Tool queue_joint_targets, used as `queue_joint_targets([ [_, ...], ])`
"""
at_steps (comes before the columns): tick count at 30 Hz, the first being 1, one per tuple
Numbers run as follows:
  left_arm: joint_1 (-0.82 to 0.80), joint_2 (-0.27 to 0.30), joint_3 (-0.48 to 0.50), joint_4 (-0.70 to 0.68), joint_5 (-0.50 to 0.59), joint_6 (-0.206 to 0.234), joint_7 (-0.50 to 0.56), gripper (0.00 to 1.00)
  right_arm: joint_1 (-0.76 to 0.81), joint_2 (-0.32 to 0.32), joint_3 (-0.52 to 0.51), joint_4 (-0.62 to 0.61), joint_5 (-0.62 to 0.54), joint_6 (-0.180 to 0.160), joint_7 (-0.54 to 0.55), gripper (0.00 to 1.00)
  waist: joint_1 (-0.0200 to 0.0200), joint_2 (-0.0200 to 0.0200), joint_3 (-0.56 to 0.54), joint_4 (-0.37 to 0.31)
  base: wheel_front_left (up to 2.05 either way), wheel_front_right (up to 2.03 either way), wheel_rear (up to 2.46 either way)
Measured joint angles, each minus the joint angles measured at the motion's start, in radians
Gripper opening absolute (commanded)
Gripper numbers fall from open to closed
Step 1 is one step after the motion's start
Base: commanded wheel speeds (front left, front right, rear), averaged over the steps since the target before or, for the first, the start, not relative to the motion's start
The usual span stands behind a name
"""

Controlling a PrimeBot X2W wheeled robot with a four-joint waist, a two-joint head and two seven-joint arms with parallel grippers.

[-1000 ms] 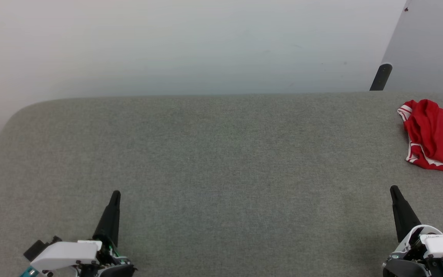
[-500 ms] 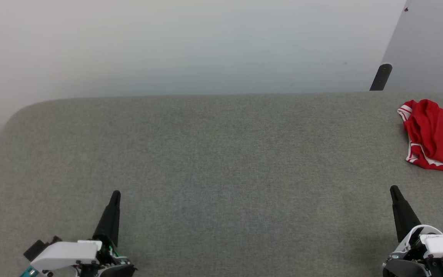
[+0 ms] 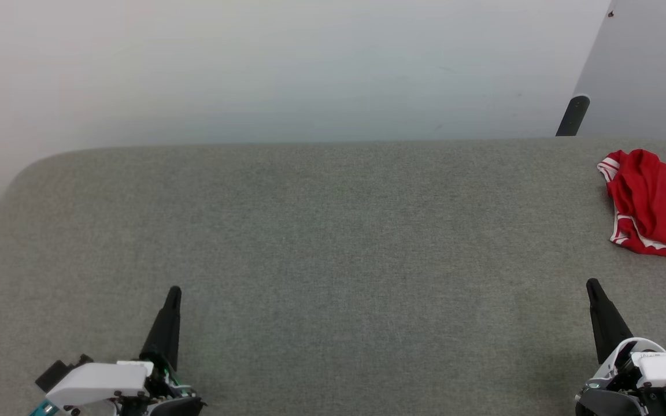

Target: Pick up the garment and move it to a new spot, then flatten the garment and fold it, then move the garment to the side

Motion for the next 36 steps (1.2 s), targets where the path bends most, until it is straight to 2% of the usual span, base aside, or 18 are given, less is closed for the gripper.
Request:
queue_joint_targets([
  [36,0.0,0.0,0.0,0.0,0.0,0.0,0.0,0.0,0.0,0.0,0.0,0.0,0.0,0.0,0.0,0.0,0.0,0.0,0.0,0.0,0.0,0.0,0.0],
])
